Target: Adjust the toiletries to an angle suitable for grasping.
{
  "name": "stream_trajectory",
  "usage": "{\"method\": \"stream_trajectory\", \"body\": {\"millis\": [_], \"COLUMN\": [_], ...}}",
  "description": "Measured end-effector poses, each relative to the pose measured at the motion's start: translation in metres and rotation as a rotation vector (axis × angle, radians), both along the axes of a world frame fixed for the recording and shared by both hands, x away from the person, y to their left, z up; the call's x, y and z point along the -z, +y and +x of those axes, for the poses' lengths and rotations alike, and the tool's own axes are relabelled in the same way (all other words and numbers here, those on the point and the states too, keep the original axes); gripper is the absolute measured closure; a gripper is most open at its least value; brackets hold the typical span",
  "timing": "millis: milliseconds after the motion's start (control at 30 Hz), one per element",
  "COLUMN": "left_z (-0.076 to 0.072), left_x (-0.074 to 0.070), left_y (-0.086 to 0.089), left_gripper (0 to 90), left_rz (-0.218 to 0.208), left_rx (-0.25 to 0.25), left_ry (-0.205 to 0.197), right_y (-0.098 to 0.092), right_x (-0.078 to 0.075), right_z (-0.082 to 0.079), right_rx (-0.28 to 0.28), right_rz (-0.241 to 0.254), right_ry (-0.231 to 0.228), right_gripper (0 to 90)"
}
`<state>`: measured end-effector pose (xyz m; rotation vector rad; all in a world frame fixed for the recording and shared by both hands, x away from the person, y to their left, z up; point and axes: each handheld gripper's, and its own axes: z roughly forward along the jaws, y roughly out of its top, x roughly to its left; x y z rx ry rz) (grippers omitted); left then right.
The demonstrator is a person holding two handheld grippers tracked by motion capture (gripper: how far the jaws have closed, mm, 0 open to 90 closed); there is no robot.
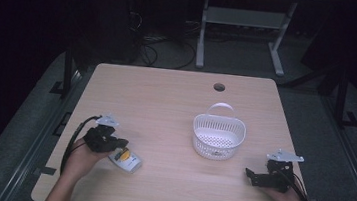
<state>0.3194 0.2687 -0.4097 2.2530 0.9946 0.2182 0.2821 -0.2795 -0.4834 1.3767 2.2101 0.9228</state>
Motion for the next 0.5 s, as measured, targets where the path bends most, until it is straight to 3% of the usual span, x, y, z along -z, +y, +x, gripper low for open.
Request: {"method": "stream_trajectory", "body": {"millis": [100,233,500], "left_z": [-0.001,-0.002,0.001], "left_x": [-0.004,-0.004,0.006], "left_y": [0.026,0.047,0.072], "left_gripper": [90.0,90.0,90.0], "left_rz": [0.001,0.010,0.027], "left_rx": [-0.071,-0.128,-0.209], "left_ry": [-0.015,-0.018,0.014], "right_y": [0.000,0.000,0.000], "right_x": [0.000,0.000,0.000], "right_z": [0.000,0.000,0.000], "right_rx": [0.000,0.000,0.000], "right_rz": [0.000,0.000,0.000], "right_ry": [0.000,0.000,0.000], "right_gripper": [0.5,0.6,0.6]}}
